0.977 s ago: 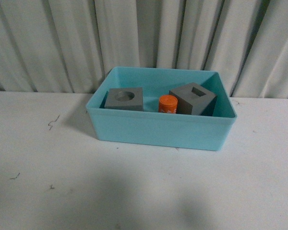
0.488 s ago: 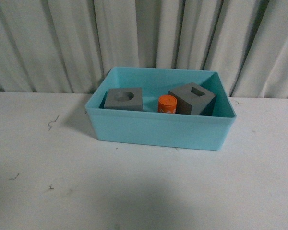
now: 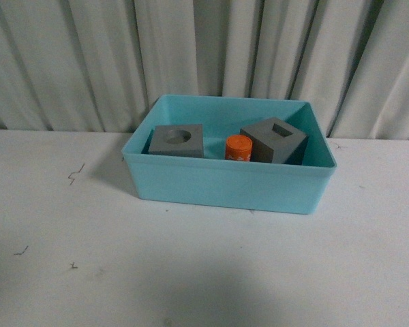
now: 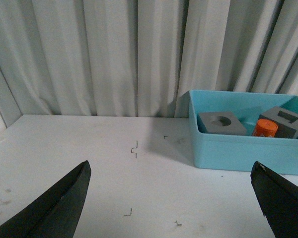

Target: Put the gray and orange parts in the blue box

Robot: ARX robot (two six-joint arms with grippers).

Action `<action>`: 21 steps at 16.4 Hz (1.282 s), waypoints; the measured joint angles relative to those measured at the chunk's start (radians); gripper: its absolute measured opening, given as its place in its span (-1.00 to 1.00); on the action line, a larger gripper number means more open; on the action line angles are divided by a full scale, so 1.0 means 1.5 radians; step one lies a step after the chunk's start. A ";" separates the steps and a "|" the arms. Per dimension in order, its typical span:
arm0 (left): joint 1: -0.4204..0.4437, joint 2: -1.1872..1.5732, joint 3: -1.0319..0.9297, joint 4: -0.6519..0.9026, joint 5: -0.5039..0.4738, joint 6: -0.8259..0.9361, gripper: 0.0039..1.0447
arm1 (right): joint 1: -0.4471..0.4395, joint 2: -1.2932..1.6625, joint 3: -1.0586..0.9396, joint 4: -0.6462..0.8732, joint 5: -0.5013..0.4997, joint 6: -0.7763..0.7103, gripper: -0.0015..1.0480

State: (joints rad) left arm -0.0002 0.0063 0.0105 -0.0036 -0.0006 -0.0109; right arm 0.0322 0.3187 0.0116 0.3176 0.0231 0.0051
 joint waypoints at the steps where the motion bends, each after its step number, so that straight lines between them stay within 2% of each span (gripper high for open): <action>1: 0.000 0.000 0.000 0.000 0.000 0.000 0.88 | -0.014 -0.005 0.000 -0.001 -0.002 0.001 -0.96; 3: 0.000 0.000 0.000 0.000 0.000 0.000 0.88 | -0.027 -0.013 0.000 -0.006 -0.003 0.001 -0.96; 11: 0.000 0.000 0.000 0.000 0.000 0.000 0.88 | -0.022 -0.100 0.000 -0.099 -0.014 0.000 -0.96; 12: 0.000 0.000 0.000 0.000 0.000 0.000 0.88 | -0.022 -0.163 0.000 -0.198 -0.016 0.000 -0.97; 17: 0.000 0.000 0.000 0.000 0.000 0.000 0.88 | -0.022 -0.210 0.000 -0.214 -0.016 0.000 -0.96; 18: 0.000 0.000 0.000 0.000 0.000 0.000 0.88 | -0.022 -0.210 0.000 -0.214 -0.015 -0.001 -0.95; 21: 0.000 0.000 0.000 0.000 0.000 0.000 0.88 | -0.022 -0.210 0.000 -0.214 -0.015 -0.001 -0.73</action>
State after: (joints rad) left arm -0.0002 0.0063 0.0105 -0.0032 -0.0006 -0.0109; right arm -0.0002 0.0036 0.0120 -0.0036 0.0002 0.0040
